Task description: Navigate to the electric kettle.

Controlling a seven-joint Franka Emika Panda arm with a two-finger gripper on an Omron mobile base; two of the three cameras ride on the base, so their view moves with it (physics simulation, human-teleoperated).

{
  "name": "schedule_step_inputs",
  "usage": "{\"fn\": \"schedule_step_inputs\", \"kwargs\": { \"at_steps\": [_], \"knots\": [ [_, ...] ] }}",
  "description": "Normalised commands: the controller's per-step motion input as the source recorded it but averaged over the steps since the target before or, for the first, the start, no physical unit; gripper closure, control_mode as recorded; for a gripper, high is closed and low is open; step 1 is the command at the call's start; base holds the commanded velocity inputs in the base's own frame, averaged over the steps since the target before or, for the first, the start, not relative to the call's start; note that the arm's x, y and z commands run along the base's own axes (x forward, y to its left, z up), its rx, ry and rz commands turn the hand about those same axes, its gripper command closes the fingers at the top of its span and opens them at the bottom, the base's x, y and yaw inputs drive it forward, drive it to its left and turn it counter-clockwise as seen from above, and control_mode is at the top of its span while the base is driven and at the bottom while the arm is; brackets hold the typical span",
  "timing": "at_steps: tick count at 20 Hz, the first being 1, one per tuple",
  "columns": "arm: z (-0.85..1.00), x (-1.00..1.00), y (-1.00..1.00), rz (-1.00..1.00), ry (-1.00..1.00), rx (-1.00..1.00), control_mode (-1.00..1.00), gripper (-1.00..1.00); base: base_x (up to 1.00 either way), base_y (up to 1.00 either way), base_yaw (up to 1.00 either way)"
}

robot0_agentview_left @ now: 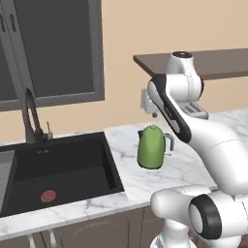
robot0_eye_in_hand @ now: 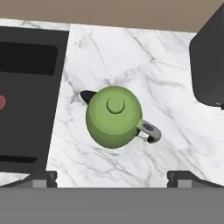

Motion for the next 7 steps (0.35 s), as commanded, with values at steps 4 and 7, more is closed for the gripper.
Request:
{"fn": "schedule_step_inputs", "kwargs": {
  "at_steps": [4, 7],
  "knots": [
    [0.0, 0.0, 0.0, 0.0, 0.0, 0.0, 1.0, -1.0, 0.92, 0.15, 0.0],
    [0.0, 0.0, 0.0, 0.0, 0.0, 0.0, 1.0, -1.0, 0.83, 0.1, 0.0]
  ]
}}
